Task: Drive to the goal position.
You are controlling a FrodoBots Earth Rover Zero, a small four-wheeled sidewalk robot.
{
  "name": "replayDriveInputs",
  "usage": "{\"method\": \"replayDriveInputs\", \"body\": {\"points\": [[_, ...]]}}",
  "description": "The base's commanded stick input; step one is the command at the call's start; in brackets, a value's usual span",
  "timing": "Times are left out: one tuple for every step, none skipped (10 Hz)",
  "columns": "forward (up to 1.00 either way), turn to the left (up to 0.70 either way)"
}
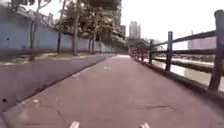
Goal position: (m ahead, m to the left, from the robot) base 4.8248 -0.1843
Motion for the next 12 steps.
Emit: {"method": "replayDriveInputs", "body": {"points": [[0.70, 0.00], [0.70, 0.00], [0.70, 0.00], [0.70, 0.00], [0.70, 0.00], [0.70, -0.07], [0.70, -0.30], [0.70, -0.33], [0.70, -0.32], [0.70, -0.32], [0.70, -0.32], [0.70, -0.32]]}}
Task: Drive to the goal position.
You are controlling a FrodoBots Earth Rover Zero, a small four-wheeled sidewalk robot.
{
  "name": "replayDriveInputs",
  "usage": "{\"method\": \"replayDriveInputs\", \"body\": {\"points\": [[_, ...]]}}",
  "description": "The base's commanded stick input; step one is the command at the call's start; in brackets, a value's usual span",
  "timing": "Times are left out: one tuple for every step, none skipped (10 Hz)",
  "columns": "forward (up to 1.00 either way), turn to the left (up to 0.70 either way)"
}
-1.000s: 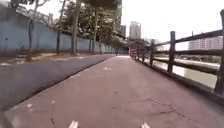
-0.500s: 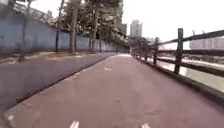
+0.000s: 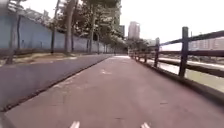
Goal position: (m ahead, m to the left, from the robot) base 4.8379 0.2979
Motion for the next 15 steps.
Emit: {"method": "replayDriveInputs", "body": {"points": [[0.70, -0.32], [0.70, -0.27], [0.70, -0.12], [0.70, 0.00], [0.70, 0.00], [0.70, 0.00], [0.70, 0.00], [0.70, 0.00], [0.70, 0.00], [0.70, -0.02], [0.70, -0.24], [0.70, -0.33], [0.70, -0.33], [0.70, -0.33], [0.70, -0.33]]}}
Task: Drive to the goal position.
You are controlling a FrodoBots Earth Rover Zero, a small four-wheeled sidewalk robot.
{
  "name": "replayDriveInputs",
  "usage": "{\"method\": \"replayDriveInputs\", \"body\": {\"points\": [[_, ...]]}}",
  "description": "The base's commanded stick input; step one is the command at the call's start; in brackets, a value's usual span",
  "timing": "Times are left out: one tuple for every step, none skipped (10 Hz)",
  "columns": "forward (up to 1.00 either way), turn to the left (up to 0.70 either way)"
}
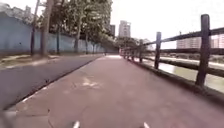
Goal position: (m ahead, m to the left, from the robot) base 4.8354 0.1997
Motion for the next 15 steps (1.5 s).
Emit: {"method": "replayDriveInputs", "body": {"points": [[0.70, -0.31], [0.70, -0.13], [0.70, 0.00], [0.70, 0.00], [0.70, 0.00], [0.70, 0.00], [0.70, 0.00], [0.70, 0.00], [0.70, 0.00], [0.70, 0.00], [0.70, 0.00], [0.70, 0.00], [0.70, 0.00], [0.70, 0.00], [0.70, 0.00]]}}
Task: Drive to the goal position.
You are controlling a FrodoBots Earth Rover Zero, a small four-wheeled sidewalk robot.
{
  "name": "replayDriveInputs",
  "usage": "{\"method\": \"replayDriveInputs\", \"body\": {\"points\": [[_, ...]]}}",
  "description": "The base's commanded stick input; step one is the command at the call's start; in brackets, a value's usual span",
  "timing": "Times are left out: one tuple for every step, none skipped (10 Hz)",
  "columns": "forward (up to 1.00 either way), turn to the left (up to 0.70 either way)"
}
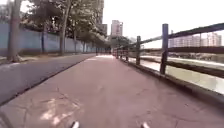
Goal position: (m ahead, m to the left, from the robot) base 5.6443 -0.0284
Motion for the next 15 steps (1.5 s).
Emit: {"method": "replayDriveInputs", "body": {"points": [[0.70, 0.00], [0.70, 0.00], [0.70, 0.00], [0.70, 0.00], [0.70, 0.00], [0.70, 0.00], [0.70, 0.00], [0.70, 0.00], [0.70, -0.03], [0.70, -0.33], [0.70, -0.33], [0.70, -0.33], [0.70, -0.18], [0.70, 0.00], [0.70, 0.00]]}}
